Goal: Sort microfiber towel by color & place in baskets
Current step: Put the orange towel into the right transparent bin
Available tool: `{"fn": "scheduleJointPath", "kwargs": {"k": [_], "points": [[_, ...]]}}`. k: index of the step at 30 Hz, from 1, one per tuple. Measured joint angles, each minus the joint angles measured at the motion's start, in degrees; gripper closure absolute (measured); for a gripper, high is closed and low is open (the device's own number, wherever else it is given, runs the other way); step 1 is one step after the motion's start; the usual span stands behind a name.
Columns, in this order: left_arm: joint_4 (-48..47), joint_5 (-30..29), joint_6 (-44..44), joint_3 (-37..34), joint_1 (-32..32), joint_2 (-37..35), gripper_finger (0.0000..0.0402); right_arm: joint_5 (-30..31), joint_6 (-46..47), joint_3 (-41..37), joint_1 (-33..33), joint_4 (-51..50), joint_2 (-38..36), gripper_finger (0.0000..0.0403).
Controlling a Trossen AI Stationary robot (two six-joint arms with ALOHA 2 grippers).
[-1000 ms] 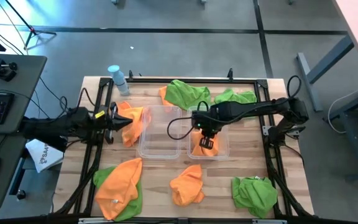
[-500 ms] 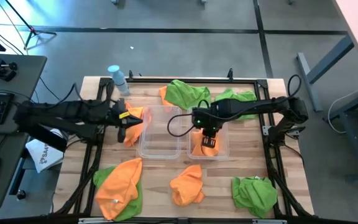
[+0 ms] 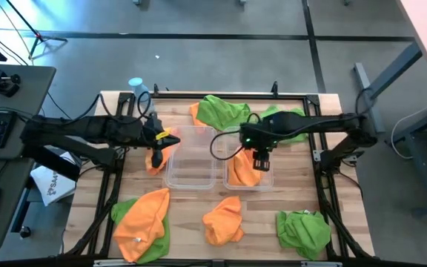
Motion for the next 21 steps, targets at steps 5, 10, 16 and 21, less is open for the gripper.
{"fn": "scheduleJointPath", "kwargs": {"k": [5, 10, 16, 21], "points": [[0.02, -0.22, -2.30, 0.07, 0.00, 1.73, 0.0401, 2.59, 0.01, 0.00, 0.00, -0.04, -8.64, 0.0295], [0.02, -2.12, -6.12, 0.07, 0.70, 3.85, 0.0400, 5.36, 1.61, 0.00, 0.03, -0.01, -18.08, 0.0338], [-0.11, -3.11, -10.08, 0.07, 1.46, 5.44, 0.0359, 9.58, 3.03, 0.00, 0.04, 0.04, -26.09, 0.0372], [-0.93, -11.34, -11.08, 0.07, 3.55, 5.24, 0.0302, 13.25, 5.19, 0.00, 0.04, 0.11, -28.71, 0.0380]]}}
